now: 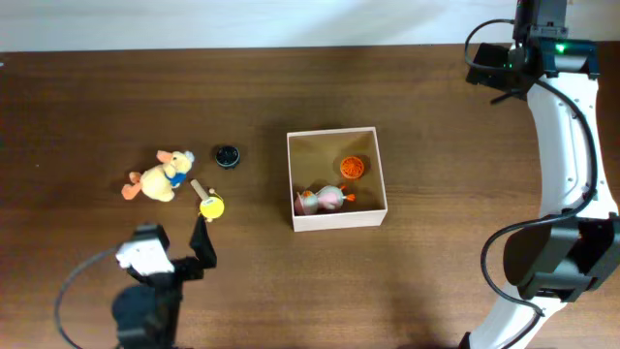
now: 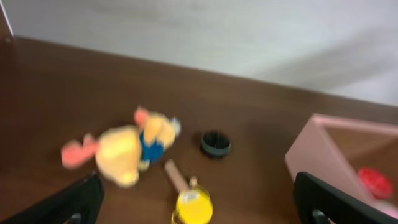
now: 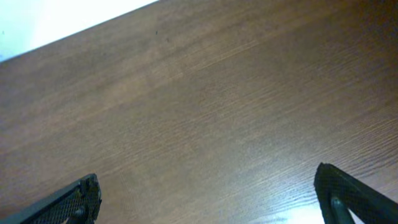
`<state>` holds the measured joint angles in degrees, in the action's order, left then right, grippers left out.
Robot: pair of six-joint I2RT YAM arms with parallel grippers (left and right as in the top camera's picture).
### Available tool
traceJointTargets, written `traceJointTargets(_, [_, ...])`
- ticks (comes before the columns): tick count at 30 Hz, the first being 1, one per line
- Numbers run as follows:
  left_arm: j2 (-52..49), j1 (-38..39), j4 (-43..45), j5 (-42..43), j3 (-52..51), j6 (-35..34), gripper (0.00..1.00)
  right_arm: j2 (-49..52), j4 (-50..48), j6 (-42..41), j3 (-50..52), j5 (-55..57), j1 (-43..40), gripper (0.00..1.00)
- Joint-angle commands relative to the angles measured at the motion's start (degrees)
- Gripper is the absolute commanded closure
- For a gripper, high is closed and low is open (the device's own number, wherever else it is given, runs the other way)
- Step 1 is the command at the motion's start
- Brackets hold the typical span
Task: Pack container
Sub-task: 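Move the left gripper over the black round fan toy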
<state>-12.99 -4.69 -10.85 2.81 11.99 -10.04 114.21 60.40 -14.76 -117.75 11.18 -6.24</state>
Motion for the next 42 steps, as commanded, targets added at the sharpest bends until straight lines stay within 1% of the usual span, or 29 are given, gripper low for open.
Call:
traceJointTargets(1, [-13.16,-0.42,-0.81,0.87,12.55,2.23,0.01,0.48,0.00,0.44,-0.63,-0.26,-0.17,0.01])
traceJointTargets(3, [-21.86,-0.39,-2.12,1.62,19.23,2.21,0.01,0.48,0.00,0.44,-0.63,-0.26,-0.17,0.01])
traceJointTargets(6, [-35.06,-0.35,-6.34,6.05,30.36,2.23,0.01,0.48,0.00,0.44,-0.63,-0.26,-0.17,0.01])
traceJointTargets(11, [-56.35,-0.35,-19.52,13.62,50.82,2.23,0.01,0.48,0.00,0.44,-0.63,-0.26,-0.17,0.01])
traceJointTargets(13, [-63.14,-0.35,-24.46,15.67,57.79,2.21,0.01,0.48,0.00,0.44,-0.63,-0.26,-0.17,0.01])
traceJointTargets(15, [-68.74,-0.35,-27.43,17.92,63.30,2.21,0.01,0.48,0.00,0.42,-0.63,-0.26,-0.17,0.01])
traceJointTargets(16, [-71.01,-0.35,-27.34,18.88,65.16,1.95,0.01,0.48,0.00,0.44,-0.63,-0.26,-0.17,0.01])
traceJointTargets(18, [-75.56,-0.37,-26.18,26.32,67.69,1.99,0.01,0.48,0.00,0.44,-0.63,-0.26,-0.17,0.01])
traceJointTargets(20, [-77.75,-0.35,-23.52,30.60,67.69,1.97,0.01,0.48,0.00,0.44,-0.63,-0.26,-0.17,0.01])
traceJointTargets(22, [-79.19,-0.35,-21.16,33.09,67.69,1.27,0.01,0.48,0.00,0.44,-0.63,-0.26,-0.17,0.01])
traceJointTargets(23, [-79.84,-0.35,-20.31,33.27,67.69,-0.15,0.01,0.48,0.00,0.42,-0.63,-0.26,-0.17,0.01])
traceJointTargets(24, [-80.76,-0.31,-19.02,33.18,67.69,-0.79,0.01,0.48,0.00,0.42,-0.63,-0.26,-0.17,0.01])
traceJointTargets(25, [-81.90,-0.15,-19.15,30.82,67.69,-0.79,0.01,0.48,0.00,0.44,-0.63,-0.26,-0.17,0.01])
traceJointTargets(29, [-85.72,0.96,-22.56,23.54,67.69,-0.76,0.01,0.48,0.00,0.44,-0.63,-0.26,-0.17,0.01])
traceJointTargets(31, [-87.54,1.97,-23.54,22.34,67.69,-0.07,0.01,0.48,0.00,0.44,-0.63,-0.26,-0.17,0.01])
traceJointTargets(32, [-88.67,2.95,-24.22,20.31,67.69,1.20,0.01,0.48,0.00,0.44,-0.63,-0.26,-0.17,0.01])
traceJointTargets(38, [-93.04,10.01,-24.98,6.45,67.69,2.03,0.00,0.48,0.00,0.42,-0.63,-0.26,-0.17,0.01])
traceJointTargets(42, [-94.64,13.46,-25.07,-0.52,67.69,1.88,0.04,0.48,0.00,0.42,-0.63,-0.26,-0.17,0.01])
